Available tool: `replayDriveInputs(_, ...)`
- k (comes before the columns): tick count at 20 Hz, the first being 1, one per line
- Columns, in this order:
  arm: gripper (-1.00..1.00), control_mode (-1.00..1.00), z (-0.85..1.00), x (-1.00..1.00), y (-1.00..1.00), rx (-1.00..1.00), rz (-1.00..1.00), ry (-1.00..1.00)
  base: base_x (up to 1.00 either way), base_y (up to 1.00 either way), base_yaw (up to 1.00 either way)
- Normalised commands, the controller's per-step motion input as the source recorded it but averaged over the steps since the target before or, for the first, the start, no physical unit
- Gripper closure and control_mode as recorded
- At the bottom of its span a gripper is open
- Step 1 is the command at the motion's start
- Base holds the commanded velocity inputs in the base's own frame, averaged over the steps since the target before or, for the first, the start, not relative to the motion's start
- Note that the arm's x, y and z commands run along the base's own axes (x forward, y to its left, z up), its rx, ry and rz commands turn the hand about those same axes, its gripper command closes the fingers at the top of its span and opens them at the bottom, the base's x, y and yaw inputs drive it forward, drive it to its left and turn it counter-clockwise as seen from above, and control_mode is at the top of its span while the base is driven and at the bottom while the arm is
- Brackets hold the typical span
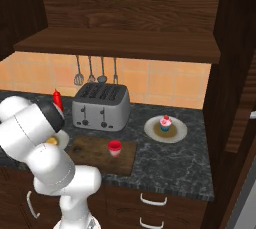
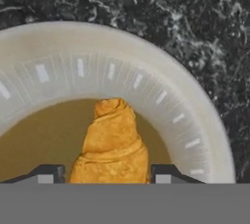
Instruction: From the different types of pastries on the counter, select a croissant and place it on the cutting board. Then retrieve a jar of jam from the cabinet and place it alongside the croissant on the cutting board.
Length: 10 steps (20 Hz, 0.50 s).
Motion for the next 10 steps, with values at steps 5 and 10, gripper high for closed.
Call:
replayDriveInputs(5,1.00,-1.00,0.10,-0.11,0.00,-0.02,-0.11,-0.04,0.00,0.00,0.00)
replayDriveInputs(10,1.00,-1.00,0.48,-0.04,0.02,-0.09,-0.06,-0.14,0.00,0.00,0.00)
